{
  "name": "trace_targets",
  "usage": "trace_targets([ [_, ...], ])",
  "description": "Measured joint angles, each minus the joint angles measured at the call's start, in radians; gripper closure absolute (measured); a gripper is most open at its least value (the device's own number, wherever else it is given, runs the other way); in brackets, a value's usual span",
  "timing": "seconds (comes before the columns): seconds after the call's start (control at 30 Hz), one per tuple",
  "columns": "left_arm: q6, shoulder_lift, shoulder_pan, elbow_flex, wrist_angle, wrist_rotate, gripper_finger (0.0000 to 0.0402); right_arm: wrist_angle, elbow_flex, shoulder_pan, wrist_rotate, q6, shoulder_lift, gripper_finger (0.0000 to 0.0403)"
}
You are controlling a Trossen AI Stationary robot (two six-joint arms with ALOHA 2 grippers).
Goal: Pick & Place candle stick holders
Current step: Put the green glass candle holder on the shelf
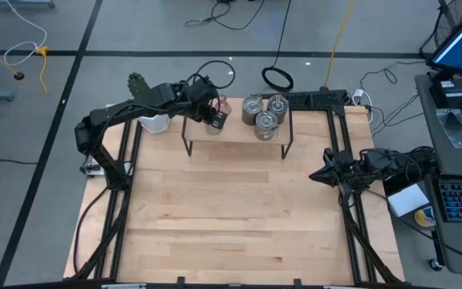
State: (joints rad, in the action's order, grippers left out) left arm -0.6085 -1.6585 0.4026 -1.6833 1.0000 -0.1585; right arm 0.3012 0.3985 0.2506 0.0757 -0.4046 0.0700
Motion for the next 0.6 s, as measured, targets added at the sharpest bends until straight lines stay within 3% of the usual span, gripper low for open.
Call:
trace_targets([
  [0.33, 0.021, 0.001, 0.0, 0.0, 0.0, 0.001, 0.0351, -0.04, 0.0, 0.0, 0.0, 0.0, 0.0, 0.0403],
  [0.6, 0.025, 0.002, -0.005, 0.0, 0.002, 0.001, 0.0272, -0.041, 0.0, 0.0, 0.0, 0.0, 0.0, 0.0403],
])
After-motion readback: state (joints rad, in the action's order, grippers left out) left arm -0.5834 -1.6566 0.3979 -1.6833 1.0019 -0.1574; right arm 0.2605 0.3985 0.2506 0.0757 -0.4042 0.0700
